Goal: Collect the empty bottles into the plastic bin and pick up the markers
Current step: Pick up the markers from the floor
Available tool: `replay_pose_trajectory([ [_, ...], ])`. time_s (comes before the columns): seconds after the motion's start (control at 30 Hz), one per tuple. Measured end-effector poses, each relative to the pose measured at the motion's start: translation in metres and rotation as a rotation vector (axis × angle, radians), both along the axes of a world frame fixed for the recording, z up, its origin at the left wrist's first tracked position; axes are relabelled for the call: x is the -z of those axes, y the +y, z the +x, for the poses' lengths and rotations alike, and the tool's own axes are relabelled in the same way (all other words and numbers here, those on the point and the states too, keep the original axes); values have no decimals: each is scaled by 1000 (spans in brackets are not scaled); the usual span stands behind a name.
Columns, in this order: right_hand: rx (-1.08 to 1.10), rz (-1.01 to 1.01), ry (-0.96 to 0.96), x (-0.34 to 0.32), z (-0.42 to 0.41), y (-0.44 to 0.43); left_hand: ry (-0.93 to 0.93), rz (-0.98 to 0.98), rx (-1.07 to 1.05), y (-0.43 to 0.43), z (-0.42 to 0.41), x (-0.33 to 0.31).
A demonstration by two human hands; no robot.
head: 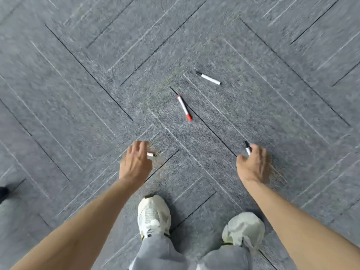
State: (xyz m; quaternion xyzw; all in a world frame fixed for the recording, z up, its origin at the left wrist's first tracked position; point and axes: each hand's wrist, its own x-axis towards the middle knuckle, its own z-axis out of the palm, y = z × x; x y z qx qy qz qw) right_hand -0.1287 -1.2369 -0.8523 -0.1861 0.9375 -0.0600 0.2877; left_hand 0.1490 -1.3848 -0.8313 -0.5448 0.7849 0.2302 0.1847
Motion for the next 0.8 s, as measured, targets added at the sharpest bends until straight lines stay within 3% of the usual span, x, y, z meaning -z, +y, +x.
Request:
replay_pose_trajectory([
  [0.17,-76,-5,111,26,1,5,-181,-125,270,-6,14,31],
  [0.3,-97,-54,66,26,5,6,-303,-72,423,-8,15,35],
  [0.37,-110,-89,26,18,5,3,-232,-5,344,-7,11,33],
  [0.53,-136,-154,-48,-4,-4,-33,81,168,-221,-13,-31,22],
  [0.8,-238,-286,-30,-2,-26,-126,179,192,-396,-61,-125,20],
])
